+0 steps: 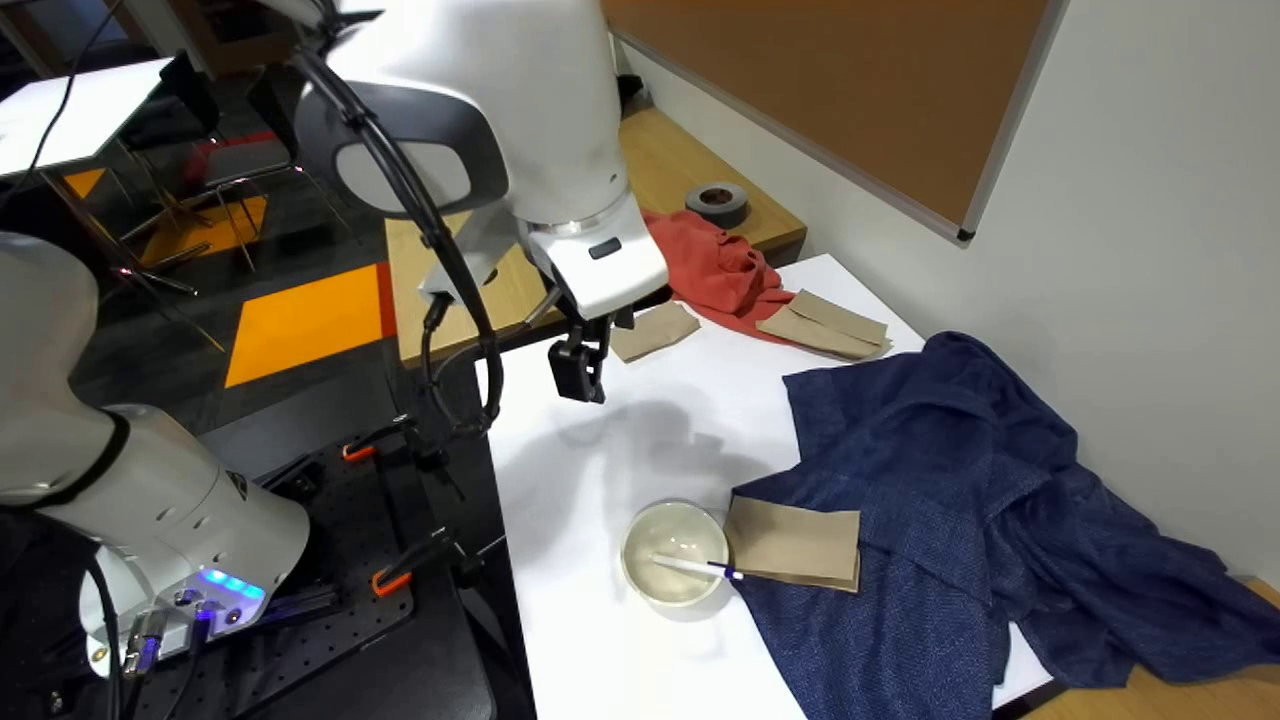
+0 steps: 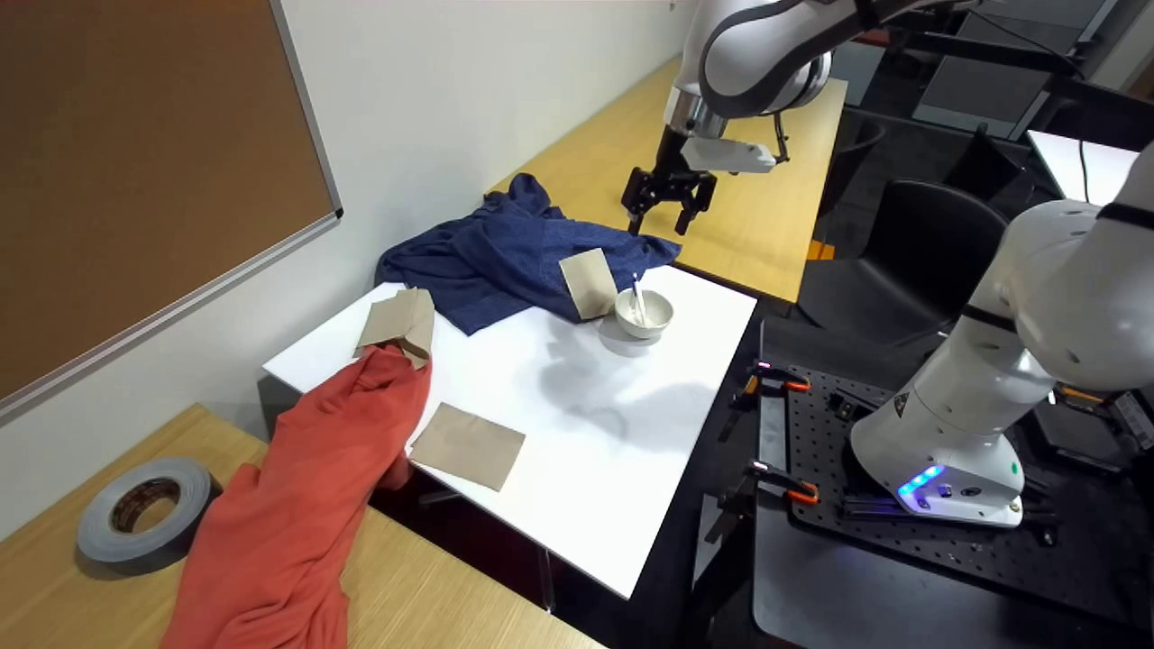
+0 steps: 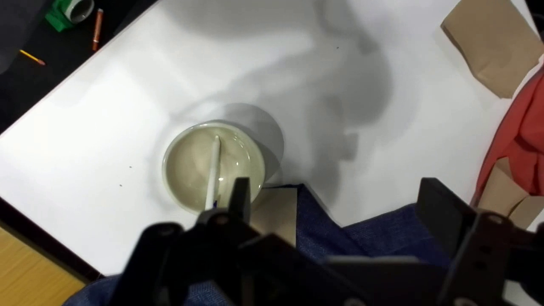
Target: Remove the pen from the bowl and place it on the table
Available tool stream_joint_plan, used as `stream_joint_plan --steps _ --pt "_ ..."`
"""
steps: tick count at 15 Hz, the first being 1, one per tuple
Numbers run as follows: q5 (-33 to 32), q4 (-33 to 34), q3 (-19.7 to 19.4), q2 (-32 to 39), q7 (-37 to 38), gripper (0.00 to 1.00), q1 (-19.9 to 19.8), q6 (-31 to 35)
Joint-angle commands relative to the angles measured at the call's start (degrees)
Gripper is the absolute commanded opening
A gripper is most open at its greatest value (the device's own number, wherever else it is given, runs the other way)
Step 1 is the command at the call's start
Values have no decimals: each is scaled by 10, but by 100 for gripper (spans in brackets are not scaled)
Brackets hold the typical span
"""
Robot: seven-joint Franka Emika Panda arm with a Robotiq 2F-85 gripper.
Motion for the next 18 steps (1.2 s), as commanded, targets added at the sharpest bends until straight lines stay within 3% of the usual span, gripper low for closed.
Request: stream_joint_plan --steps 1,6,15,18 --pt "18 -4 8 51 37 100 -12 93" --pt "-3 4 -3 121 65 100 -18 181" --pt "-2 5 -14 137 45 100 -18 176" --pt "-4 23 -18 178 71 100 -16 218"
